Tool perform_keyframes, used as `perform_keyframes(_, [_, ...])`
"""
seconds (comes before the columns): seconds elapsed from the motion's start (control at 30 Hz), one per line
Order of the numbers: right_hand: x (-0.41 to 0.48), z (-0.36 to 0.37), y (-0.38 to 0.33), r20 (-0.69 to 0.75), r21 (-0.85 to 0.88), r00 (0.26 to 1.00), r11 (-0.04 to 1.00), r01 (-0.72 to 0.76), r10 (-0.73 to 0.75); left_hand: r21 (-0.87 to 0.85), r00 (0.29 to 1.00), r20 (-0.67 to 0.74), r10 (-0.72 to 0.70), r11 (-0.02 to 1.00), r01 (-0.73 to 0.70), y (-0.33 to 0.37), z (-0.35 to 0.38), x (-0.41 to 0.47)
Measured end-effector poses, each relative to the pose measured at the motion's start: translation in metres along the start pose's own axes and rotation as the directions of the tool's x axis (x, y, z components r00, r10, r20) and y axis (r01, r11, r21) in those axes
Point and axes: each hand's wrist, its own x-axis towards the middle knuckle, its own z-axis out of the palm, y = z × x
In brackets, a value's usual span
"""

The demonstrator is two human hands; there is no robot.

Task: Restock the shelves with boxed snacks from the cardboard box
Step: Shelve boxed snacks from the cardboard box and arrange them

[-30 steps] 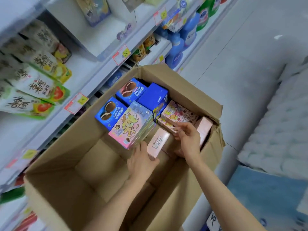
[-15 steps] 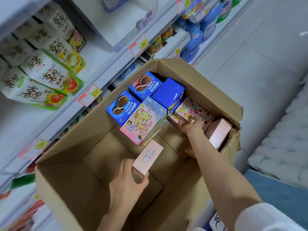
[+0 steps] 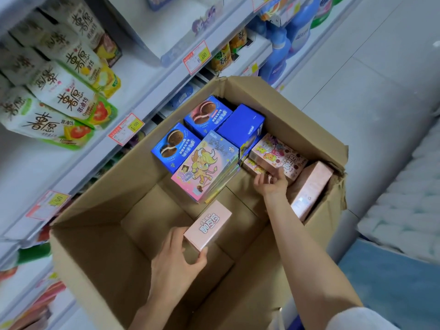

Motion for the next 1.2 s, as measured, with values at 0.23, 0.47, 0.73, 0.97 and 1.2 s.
perform_keyframes(0.23, [-0.005,0.006,-0.005,0.056,-0.153,0.991,0.979,0.131,-0.124,-0.012,0.999,-0.018,-0.044,0.999,0.043,-0.003,-0.004,0.001])
perform_keyframes(0.47, [-0.036,0.001,0.011,0.037,-0.273,0.987,0.948,0.161,-0.157,-0.020,0.992,-0.096,-0.083,0.996,0.081,-0.003,-0.010,0.000])
perform_keyframes(0.73, [-0.138,-0.051,0.037,0.173,-0.395,0.978,0.901,0.178,-0.118,-0.100,0.927,-0.274,-0.254,0.967,0.235,0.004,-0.034,-0.007])
perform_keyframes(0.97, [-0.215,-0.089,0.052,0.491,-0.464,0.840,0.747,0.477,-0.231,-0.147,0.927,-0.323,-0.192,0.977,0.151,-0.010,-0.062,-0.030])
perform_keyframes(1.2, [-0.286,-0.121,0.089,0.848,-0.449,0.467,0.130,0.884,-0.248,-0.289,0.899,-0.375,-0.226,0.950,0.118,-0.056,-0.111,-0.085])
